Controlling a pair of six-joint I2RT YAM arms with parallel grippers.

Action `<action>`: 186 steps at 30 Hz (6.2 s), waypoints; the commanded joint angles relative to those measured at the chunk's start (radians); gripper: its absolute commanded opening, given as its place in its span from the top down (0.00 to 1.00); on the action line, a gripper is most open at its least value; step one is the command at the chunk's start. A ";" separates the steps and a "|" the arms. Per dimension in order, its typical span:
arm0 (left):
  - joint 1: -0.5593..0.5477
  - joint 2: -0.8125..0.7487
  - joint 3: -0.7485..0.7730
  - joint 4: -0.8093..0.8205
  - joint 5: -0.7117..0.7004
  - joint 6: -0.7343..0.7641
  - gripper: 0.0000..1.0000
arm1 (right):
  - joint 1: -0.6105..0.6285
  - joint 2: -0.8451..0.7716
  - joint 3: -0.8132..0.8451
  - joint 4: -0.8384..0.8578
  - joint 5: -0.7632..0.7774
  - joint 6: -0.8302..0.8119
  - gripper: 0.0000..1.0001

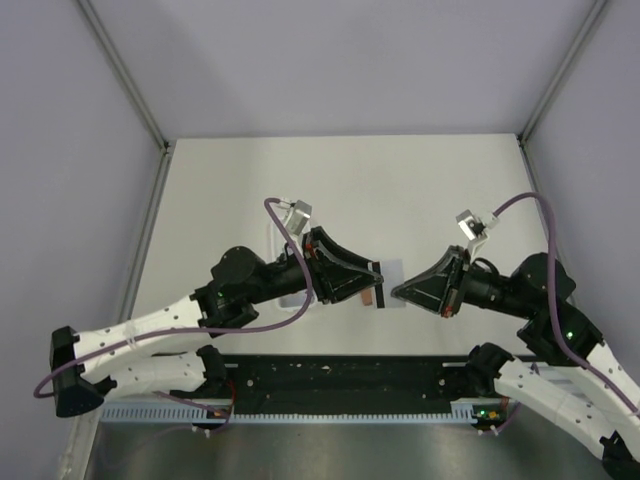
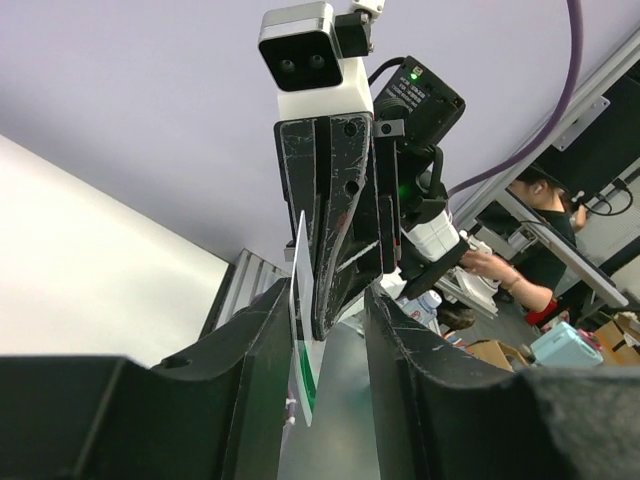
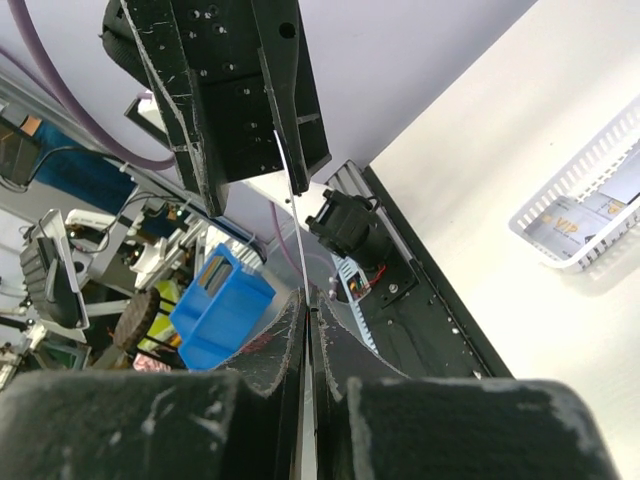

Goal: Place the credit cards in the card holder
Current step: Pick up the credit card from the storage box.

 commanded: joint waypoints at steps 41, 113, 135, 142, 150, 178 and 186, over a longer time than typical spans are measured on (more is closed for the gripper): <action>-0.036 0.029 -0.128 0.156 -0.032 -0.031 1.00 | -0.007 -0.069 -0.069 0.053 0.141 -0.031 1.00; 0.209 -0.121 -0.367 -0.077 -0.204 -0.985 1.00 | -0.022 -0.164 -0.258 0.080 0.592 0.006 0.33; 0.215 -0.127 -0.378 0.021 -0.098 -1.362 1.00 | -0.024 -0.184 -0.291 0.059 0.593 0.054 0.34; 0.217 -0.112 -0.377 0.044 -0.090 -1.347 1.00 | -0.024 -0.189 -0.290 0.059 0.592 0.055 0.34; 0.218 -0.073 -0.271 -0.012 -0.057 -0.868 1.00 | -0.022 -0.186 -0.302 0.059 0.589 0.034 0.34; 0.168 0.192 -0.303 0.337 0.316 -0.336 1.00 | -0.024 -0.028 -0.368 0.292 0.247 0.009 0.49; 0.168 0.233 -0.315 0.400 0.316 -0.367 0.99 | -0.022 -0.006 -0.413 0.428 0.164 0.074 0.70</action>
